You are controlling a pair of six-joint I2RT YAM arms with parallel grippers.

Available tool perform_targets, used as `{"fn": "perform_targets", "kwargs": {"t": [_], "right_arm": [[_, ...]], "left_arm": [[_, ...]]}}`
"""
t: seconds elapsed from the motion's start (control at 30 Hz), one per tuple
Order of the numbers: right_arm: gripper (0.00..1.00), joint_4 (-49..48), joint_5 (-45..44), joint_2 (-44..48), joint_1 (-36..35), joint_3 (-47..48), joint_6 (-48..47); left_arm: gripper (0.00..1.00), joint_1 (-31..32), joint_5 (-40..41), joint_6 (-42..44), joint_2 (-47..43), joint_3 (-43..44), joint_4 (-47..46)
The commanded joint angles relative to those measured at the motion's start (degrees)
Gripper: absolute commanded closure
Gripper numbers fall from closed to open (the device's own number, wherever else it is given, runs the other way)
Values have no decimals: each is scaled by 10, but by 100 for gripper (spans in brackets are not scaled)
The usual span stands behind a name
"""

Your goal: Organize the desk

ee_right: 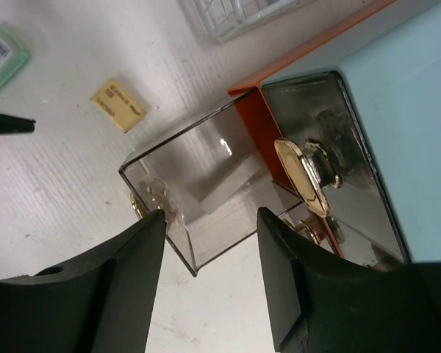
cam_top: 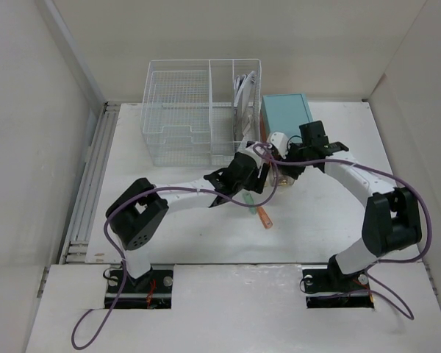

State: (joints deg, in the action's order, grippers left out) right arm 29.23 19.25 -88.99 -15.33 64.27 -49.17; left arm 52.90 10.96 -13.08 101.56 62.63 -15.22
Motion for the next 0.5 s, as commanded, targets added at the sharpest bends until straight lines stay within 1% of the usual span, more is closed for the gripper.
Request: {"fn": "perform_targets", "kwargs": {"t": [0.0, 0.17, 0.3, 0.33, 0.47], "right_arm": [[42, -11, 67, 29, 14, 31, 21], [49, 0, 129, 59, 60, 42, 57], [51, 21, 175, 83, 92, 47, 57], [51, 26, 192, 83, 102, 47, 57], [51, 37, 238, 108, 126, 47, 57]], "left_arm": [[37, 0, -85, 33, -2, -22, -69], [39, -11, -133, 33, -2, -42, -103], [41, -24, -164, 33, 10, -55, -126], [42, -24, -164, 33, 17, -55, -126], [44, -34, -169, 45, 32, -42, -126]]}}
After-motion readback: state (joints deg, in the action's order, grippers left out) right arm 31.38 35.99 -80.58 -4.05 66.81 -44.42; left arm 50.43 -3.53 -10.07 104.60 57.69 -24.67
